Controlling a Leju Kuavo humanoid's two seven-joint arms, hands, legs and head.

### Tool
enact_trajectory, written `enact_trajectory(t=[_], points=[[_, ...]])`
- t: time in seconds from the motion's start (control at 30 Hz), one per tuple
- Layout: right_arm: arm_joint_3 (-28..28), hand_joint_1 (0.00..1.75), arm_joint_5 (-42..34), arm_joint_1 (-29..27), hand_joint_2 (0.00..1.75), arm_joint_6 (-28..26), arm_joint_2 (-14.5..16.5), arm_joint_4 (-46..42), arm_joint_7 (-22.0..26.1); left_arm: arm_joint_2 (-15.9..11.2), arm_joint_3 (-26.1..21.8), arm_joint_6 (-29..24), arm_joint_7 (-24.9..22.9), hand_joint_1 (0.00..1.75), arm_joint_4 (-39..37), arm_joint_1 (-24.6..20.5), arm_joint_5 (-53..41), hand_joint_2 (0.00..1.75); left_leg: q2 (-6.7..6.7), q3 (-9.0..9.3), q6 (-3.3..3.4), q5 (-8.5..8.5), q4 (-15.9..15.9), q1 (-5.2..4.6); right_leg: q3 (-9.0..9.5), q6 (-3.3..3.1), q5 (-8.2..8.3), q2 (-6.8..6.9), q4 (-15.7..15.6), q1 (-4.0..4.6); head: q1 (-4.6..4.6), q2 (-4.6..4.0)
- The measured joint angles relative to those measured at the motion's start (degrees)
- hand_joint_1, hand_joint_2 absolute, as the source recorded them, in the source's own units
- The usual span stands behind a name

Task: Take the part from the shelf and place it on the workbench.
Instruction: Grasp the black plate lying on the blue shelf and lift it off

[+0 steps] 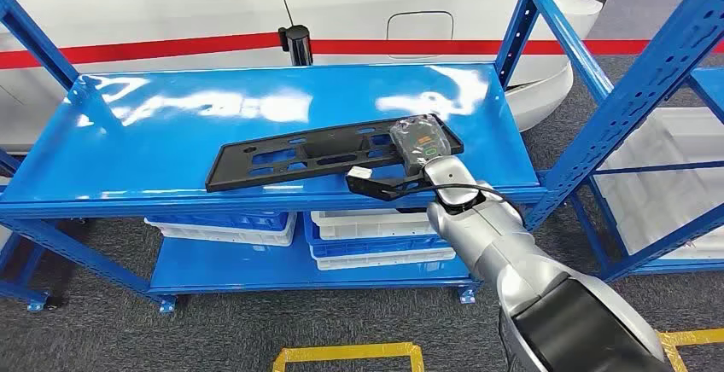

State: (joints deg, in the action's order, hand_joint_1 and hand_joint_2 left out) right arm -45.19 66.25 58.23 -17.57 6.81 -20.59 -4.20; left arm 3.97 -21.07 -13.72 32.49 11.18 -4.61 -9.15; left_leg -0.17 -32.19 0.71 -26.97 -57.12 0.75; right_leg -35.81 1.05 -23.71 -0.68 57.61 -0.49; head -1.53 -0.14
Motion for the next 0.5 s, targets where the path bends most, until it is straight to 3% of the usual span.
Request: enact_trajectory(t=[0.03,0.07,0.13,0.5], points=[[0.2,1.75,0.0,0.1,1.75,0.0,-0.1,0.1,0.0,0.0,0.0,-0.1,0.5,0.0,0.0,0.0,-0.1,0.58,0.0,0.0,0.0,0.0,0.0,-0.03,0.0,0.0,0.0,0.0,0.0,0.0,0.0,0.0],[0.4,1.75,0.0,0.2,1.75,0.0,-0.2,0.1,0.1,0.0,0.0,-0.1,1.0,0.0,0.0,0.0,-0.1,0.87,-0.01,0.0,0.0,0.01,0.0,-0.06,0.01,0.0,0.0,0.0,0.0,-0.01,-0.01,0.0],[1.4,1.75,-0.4,0.9,1.75,0.0,-0.6,0.2,0.7,0.1,0.0,-0.5,2.6,0.0,0.0,0.0,-0.5,1.75,-0.02,-0.02,0.01,0.02,0.0,-0.17,0.02,0.01,0.01,0.01,0.0,-0.03,-0.02,0.0],[9.3,1.75,-6.4,8.0,1.75,0.8,-5.5,-3.1,14.4,0.2,-1.3,-0.9,5.1,0.0,0.0,0.8,-0.9,1.75,-0.04,-0.08,0.03,0.02,-0.1,-0.41,0.05,0.03,0.03,0.03,0.0,-0.16,-0.02,0.01]])
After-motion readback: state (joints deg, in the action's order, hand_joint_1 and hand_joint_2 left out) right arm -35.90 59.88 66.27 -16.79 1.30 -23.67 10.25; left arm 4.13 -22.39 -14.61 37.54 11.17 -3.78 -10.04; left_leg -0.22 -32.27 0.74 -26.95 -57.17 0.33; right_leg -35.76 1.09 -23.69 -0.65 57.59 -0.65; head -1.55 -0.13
